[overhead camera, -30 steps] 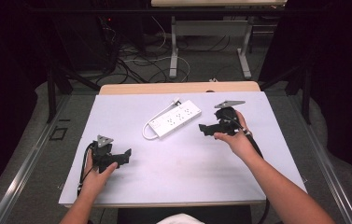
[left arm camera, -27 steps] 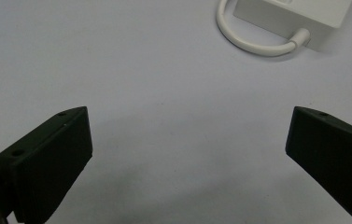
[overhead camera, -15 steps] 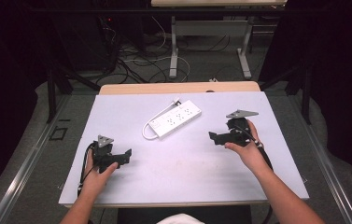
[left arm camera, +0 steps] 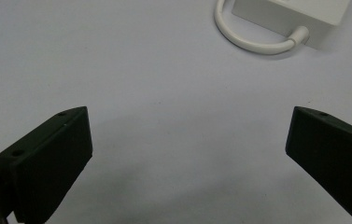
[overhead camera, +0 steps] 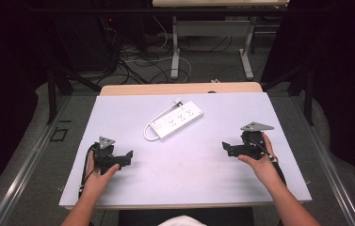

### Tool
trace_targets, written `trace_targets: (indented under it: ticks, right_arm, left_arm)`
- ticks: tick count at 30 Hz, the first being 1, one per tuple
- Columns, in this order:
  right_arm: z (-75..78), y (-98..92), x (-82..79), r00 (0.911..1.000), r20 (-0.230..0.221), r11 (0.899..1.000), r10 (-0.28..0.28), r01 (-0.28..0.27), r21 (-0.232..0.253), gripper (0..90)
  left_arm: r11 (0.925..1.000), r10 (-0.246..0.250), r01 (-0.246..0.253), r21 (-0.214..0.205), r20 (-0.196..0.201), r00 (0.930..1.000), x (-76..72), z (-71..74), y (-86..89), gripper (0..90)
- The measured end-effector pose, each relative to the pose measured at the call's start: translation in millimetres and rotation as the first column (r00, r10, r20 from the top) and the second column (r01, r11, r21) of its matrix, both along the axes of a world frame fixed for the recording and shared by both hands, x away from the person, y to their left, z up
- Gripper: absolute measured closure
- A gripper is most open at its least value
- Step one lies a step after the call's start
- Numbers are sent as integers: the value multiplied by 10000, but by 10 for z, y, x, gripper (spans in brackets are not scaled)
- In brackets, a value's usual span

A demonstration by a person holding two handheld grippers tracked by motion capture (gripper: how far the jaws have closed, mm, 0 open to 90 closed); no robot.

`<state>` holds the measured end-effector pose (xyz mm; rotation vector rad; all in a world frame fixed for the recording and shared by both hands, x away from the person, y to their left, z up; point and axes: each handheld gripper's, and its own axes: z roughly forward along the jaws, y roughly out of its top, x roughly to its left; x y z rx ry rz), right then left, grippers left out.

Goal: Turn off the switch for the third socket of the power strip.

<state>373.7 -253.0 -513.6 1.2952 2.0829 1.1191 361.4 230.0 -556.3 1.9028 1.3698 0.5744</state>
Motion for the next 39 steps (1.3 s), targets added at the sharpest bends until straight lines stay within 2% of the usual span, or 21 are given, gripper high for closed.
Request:
trace_targets:
  ticks: [7, 12, 17, 26, 29, 39]
  right_arm:
    - [-159, -143, -23, 9987, -125, 9987, -502, 503, 58, 1]
    - [-218, -222, -38, 9938, 341, 9938, -1062, 1072, -309, 17]
    - [-267, -325, -33, 9891, 458, 9883, -1396, 1421, -560, 17]
    - [-316, -494, 39, 9704, -422, 9703, -2376, 2352, -559, 65]
    - [-337, -513, 46, 9726, -436, 9724, -2283, 2255, -605, 66]
    - [-385, -558, 79, 9669, -760, 9690, -2434, 2391, -619, 71]
  left_arm:
    - [10000, -35, 35, 24, 9, 10000, 1, -5, -5, 7]
    - [10000, 0, 0, -10, -6, 10000, 0, -1, -1, 7]
    - [10000, -12, 12, -7, -17, 10000, -2, 1, -2, 7]
    - [10000, -35, 35, 0, 12, 10000, 5, -2, -6, 7]
    - [10000, -47, 47, 25, -40, 10000, 5, -2, -4, 7]
    - [10000, -25, 25, -13, -21, 10000, 10, -11, -4, 8]
